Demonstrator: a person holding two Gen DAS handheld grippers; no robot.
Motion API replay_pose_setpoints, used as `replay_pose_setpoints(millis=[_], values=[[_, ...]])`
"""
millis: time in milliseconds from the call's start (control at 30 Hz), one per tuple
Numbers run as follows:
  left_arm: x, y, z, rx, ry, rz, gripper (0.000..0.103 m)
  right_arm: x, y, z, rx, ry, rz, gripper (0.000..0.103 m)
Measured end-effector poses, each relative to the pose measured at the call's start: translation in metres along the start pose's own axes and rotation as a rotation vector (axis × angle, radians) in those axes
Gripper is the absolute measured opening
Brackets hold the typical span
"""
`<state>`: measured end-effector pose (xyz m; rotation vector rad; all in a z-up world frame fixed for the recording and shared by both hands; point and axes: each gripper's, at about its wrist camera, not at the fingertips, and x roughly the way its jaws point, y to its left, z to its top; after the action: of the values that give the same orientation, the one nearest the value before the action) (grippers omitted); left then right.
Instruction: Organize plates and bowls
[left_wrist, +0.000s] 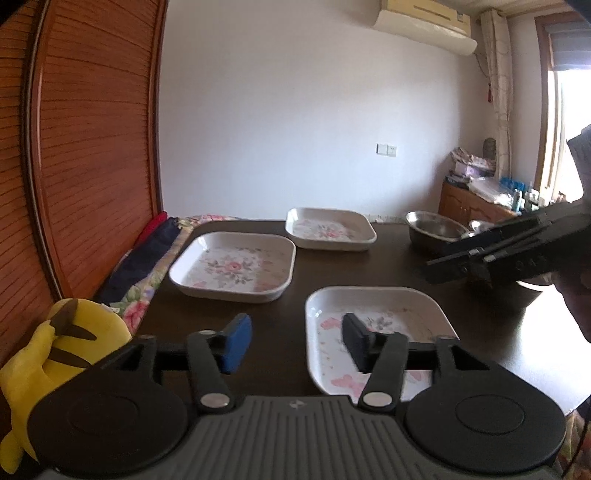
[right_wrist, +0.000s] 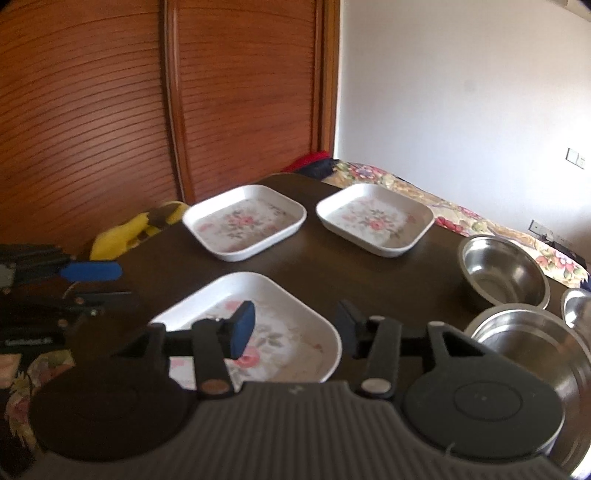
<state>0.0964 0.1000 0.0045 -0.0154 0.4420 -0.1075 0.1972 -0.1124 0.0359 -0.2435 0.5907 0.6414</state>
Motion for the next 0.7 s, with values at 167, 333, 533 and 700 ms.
replay_pose_setpoints(millis=[167,333,533,700], values=[[0.001,0.012,0.009,-0.007,-0.017,0.007,0.084,-0.001,0.007,0.003,-0.001,-0.021,0.013,0.063],[0.011,0.024,0.024,0.02,-0.026,0.022,0.084,0.011,0.013,0.017,-0.006,-0.029,0.027,0.063],[0.029,0.04,0.039,0.05,-0.019,0.028,0.084,0.035,0.017,0.041,0.012,-0.029,0.036,0.063],[0.052,0.057,0.051,0.061,0.004,-0.007,0.079,0.059,0.018,0.053,0.049,-0.001,0.046,0.063]])
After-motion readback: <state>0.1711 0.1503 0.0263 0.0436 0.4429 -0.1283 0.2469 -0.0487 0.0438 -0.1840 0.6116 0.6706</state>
